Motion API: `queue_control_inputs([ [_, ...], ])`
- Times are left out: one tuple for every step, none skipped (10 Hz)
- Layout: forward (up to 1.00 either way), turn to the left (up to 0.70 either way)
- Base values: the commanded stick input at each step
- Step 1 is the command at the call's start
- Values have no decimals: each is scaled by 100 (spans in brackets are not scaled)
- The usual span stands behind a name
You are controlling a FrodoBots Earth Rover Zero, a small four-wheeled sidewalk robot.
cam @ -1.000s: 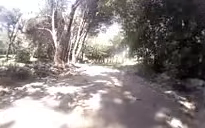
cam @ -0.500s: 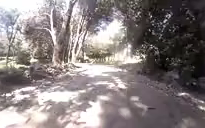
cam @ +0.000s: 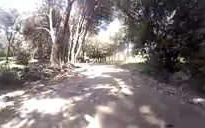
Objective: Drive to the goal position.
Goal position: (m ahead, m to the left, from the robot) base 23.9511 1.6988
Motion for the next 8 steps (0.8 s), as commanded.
queue_control_inputs([
  [85, 0],
  [85, 0],
  [85, 0],
  [85, 0],
  [85, 0],
  [85, 0],
  [85, 0],
  [85, 0],
])
